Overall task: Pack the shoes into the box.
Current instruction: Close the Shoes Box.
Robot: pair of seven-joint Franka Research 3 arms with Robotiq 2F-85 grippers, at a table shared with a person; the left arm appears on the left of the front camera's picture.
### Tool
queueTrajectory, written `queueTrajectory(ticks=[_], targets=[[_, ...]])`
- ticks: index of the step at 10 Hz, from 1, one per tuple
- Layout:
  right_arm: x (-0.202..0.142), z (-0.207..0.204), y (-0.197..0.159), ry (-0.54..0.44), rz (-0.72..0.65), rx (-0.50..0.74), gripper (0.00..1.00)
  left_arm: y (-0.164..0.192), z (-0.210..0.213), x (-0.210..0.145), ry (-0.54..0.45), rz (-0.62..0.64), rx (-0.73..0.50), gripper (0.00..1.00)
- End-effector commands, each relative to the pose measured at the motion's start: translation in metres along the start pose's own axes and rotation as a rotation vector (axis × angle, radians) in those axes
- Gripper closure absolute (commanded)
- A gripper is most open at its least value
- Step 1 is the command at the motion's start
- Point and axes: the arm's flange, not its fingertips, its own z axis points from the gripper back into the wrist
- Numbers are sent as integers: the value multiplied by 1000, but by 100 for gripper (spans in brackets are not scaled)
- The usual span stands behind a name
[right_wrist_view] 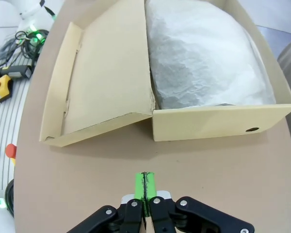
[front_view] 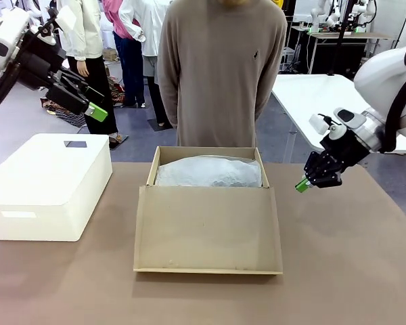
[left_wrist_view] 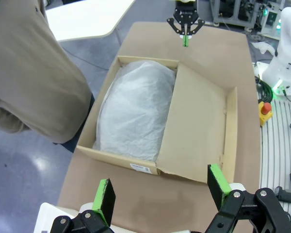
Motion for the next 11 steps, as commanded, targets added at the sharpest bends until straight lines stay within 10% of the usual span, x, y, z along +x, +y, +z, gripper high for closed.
queueTrajectory(ticks=[1,11], targets=[[-9,-14,-2,-4,30,-24,100,1,-1,0,-24,-14,-6,0],[-17,-36,0,-87,20,57,100,1,-1,0,-24,-14,-6,0]])
